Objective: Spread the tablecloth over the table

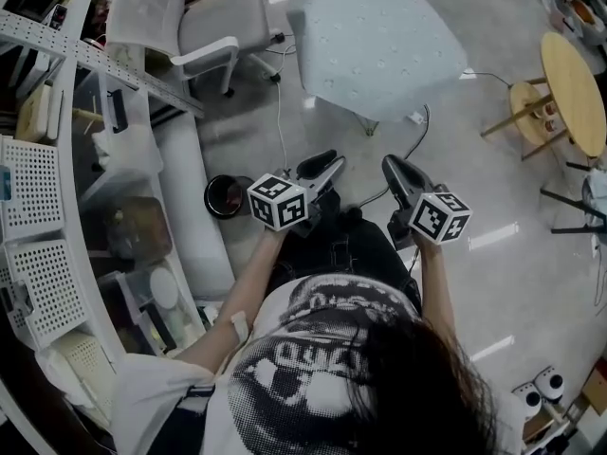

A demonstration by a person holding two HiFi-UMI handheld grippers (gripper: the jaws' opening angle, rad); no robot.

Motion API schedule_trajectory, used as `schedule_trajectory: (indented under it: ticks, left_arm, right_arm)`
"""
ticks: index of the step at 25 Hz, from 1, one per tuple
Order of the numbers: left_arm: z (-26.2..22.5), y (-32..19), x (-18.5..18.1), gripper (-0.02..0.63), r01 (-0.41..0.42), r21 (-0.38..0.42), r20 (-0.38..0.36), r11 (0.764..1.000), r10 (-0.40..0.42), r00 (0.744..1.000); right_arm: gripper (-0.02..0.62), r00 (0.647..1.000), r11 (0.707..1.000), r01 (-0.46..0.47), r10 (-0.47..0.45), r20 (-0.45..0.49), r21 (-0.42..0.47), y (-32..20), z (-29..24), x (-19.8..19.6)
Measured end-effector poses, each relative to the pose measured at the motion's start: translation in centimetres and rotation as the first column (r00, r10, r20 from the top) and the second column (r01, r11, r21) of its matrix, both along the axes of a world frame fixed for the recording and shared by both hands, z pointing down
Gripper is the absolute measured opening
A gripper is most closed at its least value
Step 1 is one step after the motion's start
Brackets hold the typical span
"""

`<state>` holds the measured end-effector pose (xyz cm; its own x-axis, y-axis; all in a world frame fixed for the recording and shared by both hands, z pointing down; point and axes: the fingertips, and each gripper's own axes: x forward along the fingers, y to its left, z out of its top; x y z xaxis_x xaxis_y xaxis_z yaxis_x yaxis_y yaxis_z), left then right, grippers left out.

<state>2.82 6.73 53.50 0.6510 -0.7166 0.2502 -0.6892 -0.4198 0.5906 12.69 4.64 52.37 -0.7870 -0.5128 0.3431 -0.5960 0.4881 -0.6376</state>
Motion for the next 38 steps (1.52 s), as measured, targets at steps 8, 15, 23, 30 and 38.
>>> schedule_trajectory:
  ticks: [8, 15, 23, 30, 38]
  left_arm:
    - [-1.9, 1.5, 2.6, 0.036, -0.083, 0.072, 0.113, 0.994, 0.075, 0.991]
    - [-3.3, 2.0, 4.1, 0.017, -0.125, 0.115, 0.124, 0.985, 0.11, 0.986]
    - [-3.7, 2.3, 4.6, 0.014, -0.15, 0.126, 0.132, 0.981, 0.134, 0.982]
    - [-3.6, 2.4, 4.6, 0.013, -0.154, 0.119, 0.131, 0.981, 0.139, 0.982]
    - [-3.2, 2.3, 5.2, 0.013, -0.171, 0.106, 0.133, 0.98, 0.156, 0.979]
  right_arm:
    - [-0.012, 0.997, 0.997, 0.035, -0.03, -0.069, 0.067, 1.5, -0.6, 2.4]
    - [-0.012, 0.996, 0.993, 0.037, -0.027, -0.09, 0.11, 2.1, -1.2, 3.8]
    - [-0.006, 0.992, 0.989, 0.065, -0.05, -0.116, 0.133, 1.9, -1.3, 4.0]
    - [-0.006, 0.987, 0.985, 0.095, -0.074, -0.14, 0.145, 1.6, -1.3, 4.2]
    - [-0.006, 0.988, 0.989, 0.076, -0.058, -0.143, 0.13, 1.3, -0.8, 5.3]
